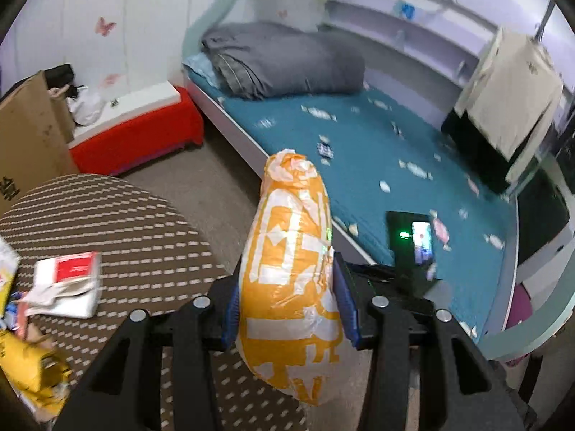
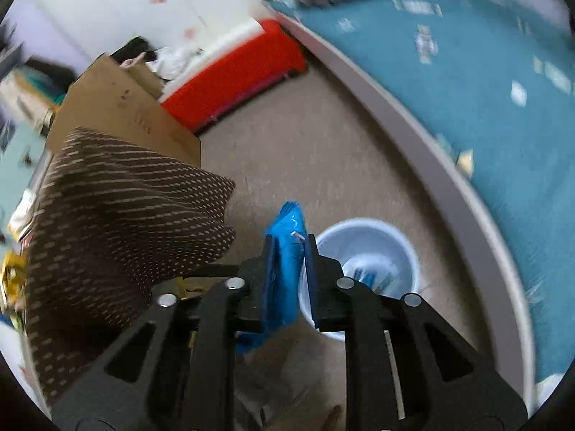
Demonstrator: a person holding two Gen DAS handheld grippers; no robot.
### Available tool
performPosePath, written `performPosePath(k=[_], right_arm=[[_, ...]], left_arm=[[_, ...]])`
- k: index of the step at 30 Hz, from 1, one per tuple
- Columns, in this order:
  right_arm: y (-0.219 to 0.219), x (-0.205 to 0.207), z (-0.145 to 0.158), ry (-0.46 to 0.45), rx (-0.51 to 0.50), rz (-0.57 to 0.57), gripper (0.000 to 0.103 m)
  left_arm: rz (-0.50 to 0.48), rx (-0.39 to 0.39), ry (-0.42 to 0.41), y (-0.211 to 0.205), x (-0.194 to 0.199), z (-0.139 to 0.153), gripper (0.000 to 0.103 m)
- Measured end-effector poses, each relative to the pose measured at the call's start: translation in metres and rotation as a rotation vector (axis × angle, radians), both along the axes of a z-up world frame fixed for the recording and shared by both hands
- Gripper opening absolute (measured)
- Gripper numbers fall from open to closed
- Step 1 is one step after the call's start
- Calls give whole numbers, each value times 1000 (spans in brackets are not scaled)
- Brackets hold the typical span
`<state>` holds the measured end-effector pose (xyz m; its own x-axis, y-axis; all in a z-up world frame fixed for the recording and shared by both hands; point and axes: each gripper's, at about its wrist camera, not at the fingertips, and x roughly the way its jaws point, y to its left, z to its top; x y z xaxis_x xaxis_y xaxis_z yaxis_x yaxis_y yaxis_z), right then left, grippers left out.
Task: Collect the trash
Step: 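Carry both items to the wastebasket and open both tools to drop them, then return both tools to the table and grasp the gold box with the right tool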
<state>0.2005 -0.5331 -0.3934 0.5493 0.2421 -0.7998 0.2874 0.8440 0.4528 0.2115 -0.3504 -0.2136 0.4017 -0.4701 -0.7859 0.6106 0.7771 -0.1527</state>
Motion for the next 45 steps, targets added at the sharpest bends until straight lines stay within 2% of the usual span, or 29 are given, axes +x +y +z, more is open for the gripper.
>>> performPosePath(k=[1,2,4,5,8,11,13,15,16,17,18,19,22,27,32,35,39,45], right_arm=[[-5,1,-11,19,14,-23,72],[-10,-1,-20,27,25,-49,78],[-23,-7,-34,39,78,-104,80],[-28,-11,-37,47,87,-135,86],[-46,-35,-29,18,102,-239,93],[-61,-61,-1,-43,84,-312,94],[-63,-70,14,-72,62,-317,95],[-66,-80,28,-103,46,-318,95],[-68,-84,35,-117,42,-320,95],[-70,-86,39,-125,41,-323,96],[-71,-89,44,-138,40,-327,96],[-71,-92,48,-147,38,-329,97],[-70,-95,57,-164,31,-331,97],[-56,-96,66,-160,-2,-327,97],[-37,-97,87,-161,-74,-314,97],[-24,-98,108,-170,-105,-300,97],[-1,-103,146,-232,-150,-266,97],[36,-104,193,-277,-198,-194,97]], left_arm=[[-10,12,14,-9,3,-8,44],[-17,24,25,-16,6,-14,44],[-33,49,49,-33,11,-28,44],[-39,63,60,-41,14,-35,44],[-50,87,90,-58,21,-50,44],[-67,114,121,-72,27,-64,44],[-78,134,152,-83,32,-74,45],[-95,147,181,-90,37,-82,50],[-104,156,196,-93,39,-87,64],[-101,161,195,-95,41,-90,85],[-88,166,184,-96,42,-91,93],[-69,180,168,-98,44,-92,95],[-60,210,157,-102,46,-92,95],[-34,139,144,-92,41,-71,95],[-16,103,63,-75,23,-41,95],[3,90,-5,-61,10,-19,95],[38,54,-77,-33,-9,15,95],[100,3,-155,19,-30,55,96]])
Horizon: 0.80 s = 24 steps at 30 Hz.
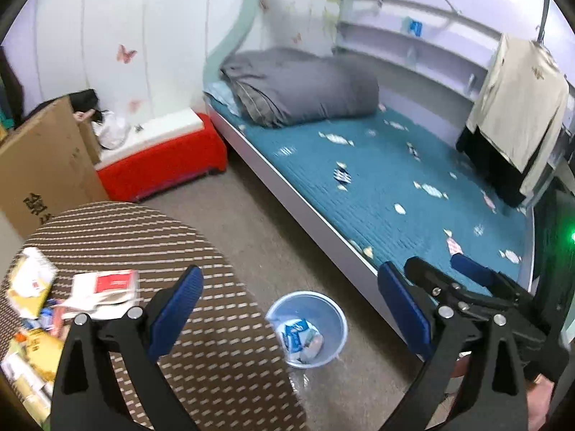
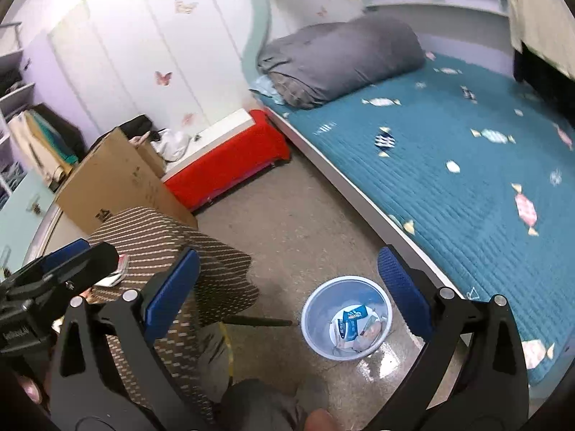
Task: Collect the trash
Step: 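Return both tools to the table and grasp the gold box with the right tool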
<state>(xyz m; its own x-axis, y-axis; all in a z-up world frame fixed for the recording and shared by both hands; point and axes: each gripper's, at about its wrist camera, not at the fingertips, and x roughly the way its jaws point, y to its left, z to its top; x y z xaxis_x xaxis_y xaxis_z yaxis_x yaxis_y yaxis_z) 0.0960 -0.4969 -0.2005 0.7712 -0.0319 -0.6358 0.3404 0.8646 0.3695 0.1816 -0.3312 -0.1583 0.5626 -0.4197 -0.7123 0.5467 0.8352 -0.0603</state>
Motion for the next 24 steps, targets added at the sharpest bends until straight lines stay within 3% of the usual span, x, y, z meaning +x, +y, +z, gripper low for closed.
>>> performPosePath(k=[13,18,24], right_arm=[[115,7,73,-79,-96,226,97],[170,17,76,-90,-100,336,97],[247,38,58,-42,-111,505,97]], left_arm=[[176,-60,-121,138,-31,47,96],[274,-63,-137,205,-39,46,96],[433,-41,-158,291,-42,33,96]])
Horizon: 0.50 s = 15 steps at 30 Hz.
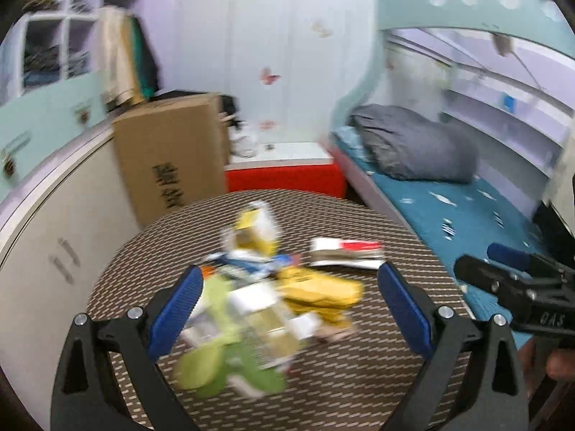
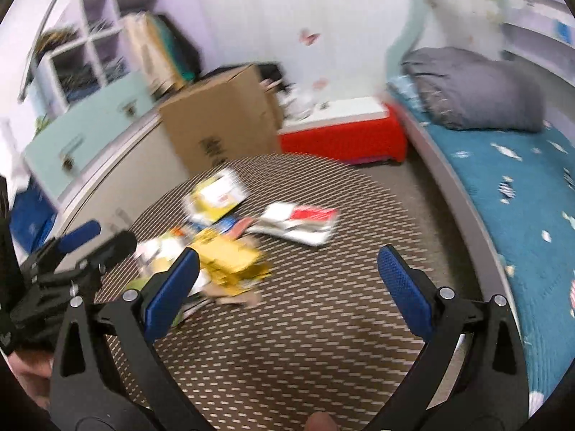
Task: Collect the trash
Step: 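Return both tools to the table and grasp the gold box with the right tool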
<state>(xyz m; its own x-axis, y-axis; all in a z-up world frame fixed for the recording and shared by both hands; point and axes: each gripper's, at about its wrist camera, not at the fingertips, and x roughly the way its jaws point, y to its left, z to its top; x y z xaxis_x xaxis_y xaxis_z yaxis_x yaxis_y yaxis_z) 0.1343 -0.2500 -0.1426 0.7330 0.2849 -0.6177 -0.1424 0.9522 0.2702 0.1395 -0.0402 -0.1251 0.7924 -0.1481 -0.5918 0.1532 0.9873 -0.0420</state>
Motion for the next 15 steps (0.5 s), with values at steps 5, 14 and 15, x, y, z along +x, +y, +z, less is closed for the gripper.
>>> performPosePath(k=[5,14,15], right_arm=[[61,8,-16,19,-16,126,97],[140,27,-51,64,-60,269,95],[145,29,-54,62,-64,273,92]], left_arm=[[72,9,10,53,-5,-11,96],[143,27,64,116,-18,-42,95],[147,28,69,118,-19,-45,95]])
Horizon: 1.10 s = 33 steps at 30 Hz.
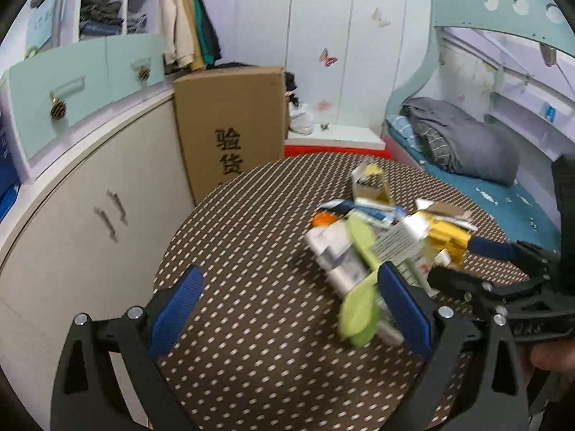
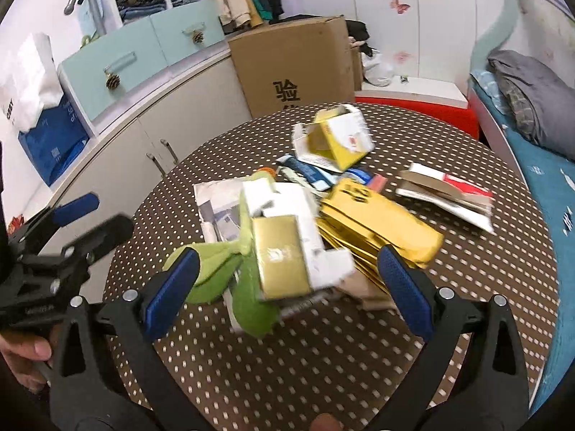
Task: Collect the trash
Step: 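Return both tools to the table and grasp the gold box with the right tool, then grasp the green leaf toy with the left tool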
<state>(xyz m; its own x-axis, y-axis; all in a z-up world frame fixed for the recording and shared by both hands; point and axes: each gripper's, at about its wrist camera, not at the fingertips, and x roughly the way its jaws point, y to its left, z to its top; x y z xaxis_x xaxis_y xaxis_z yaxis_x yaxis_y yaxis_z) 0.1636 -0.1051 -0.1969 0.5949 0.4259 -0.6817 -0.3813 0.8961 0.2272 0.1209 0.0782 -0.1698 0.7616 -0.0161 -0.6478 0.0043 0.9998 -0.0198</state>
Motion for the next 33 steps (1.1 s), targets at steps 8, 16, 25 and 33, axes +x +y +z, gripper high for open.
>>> performPosePath(k=[8,16,25,33], right_arm=[[6,3,-13,37,31,13,44],[-53,-28,26,-9,177,-41,45],[-115,-39,35,-39,186,-160,45],[-147,-41,38,-64,205,-206,45]], left_arm=[[-18,7,12,1,1,-9,95],[-175,62,20,-54,17,-18,95],[-245,149,163,-92,50,-62,57],[-277,-64,154,-74,39,-39,8]])
